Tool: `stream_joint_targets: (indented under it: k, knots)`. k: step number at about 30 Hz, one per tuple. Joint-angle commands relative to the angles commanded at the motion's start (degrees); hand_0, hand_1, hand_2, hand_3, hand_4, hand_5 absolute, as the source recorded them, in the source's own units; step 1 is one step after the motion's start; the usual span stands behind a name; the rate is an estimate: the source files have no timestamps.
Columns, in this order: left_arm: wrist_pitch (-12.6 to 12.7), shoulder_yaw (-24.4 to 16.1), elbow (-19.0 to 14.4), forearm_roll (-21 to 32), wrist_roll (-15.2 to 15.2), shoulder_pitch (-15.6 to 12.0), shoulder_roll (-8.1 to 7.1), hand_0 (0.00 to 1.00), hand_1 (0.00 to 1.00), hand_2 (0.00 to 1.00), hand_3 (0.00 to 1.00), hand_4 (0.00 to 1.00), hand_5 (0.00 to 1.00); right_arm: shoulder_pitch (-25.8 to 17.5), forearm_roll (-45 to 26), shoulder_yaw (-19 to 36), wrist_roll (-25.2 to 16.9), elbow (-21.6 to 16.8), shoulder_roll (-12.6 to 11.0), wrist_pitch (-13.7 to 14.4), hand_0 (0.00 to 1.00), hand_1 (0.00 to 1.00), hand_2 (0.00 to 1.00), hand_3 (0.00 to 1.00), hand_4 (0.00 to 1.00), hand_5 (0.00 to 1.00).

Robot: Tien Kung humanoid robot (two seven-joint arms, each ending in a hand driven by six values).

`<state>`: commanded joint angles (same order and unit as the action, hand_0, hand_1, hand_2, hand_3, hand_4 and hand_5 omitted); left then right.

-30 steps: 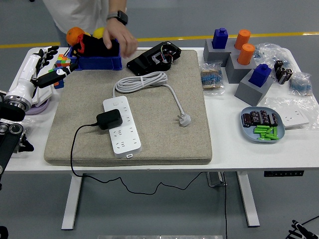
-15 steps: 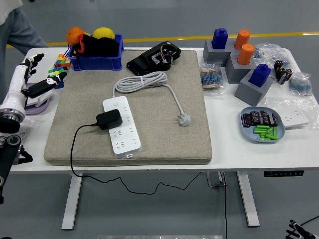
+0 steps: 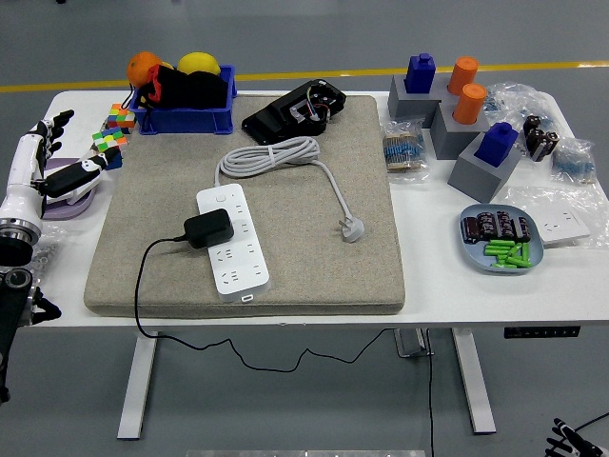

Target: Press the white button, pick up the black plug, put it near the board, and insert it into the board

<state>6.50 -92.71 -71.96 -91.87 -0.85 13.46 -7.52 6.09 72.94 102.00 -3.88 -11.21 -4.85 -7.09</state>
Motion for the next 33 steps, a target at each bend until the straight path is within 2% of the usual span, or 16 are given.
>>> stream_joint_targets:
  k: [6,15,33]
  knots:
    - [0.3,1.6,-0.1,2.5,0.9,0.5,-1.69,0.918,0.947,0.942,0.875,0.943,0.236,0.5,-0.1,0.0,-0.9,-0.1,-0.2,0.7,0.774,0.602,0.618,0.614,0.710,0.453]
    - [0.0,0.0,-1.0,3.3,0.7,0.0,-0.64,0.918,0.948,0.943,0.875,0.931,0.222,0.5,-0.3,-0.3,-0.4,-0.1,-0.1,0.3,0.771,0.600,0.615,0.611,0.710,0.454]
    - [-0.9,0.5,-1.3,4.9,0.3,-0.1,-0.88,0.909,0.943,0.940,0.875,0.913,0.189,1.2,-1.2,-1.5,0.2,-0.3,-0.7,0.2,0.772,0.600,0.618,0.615,0.711,0.456]
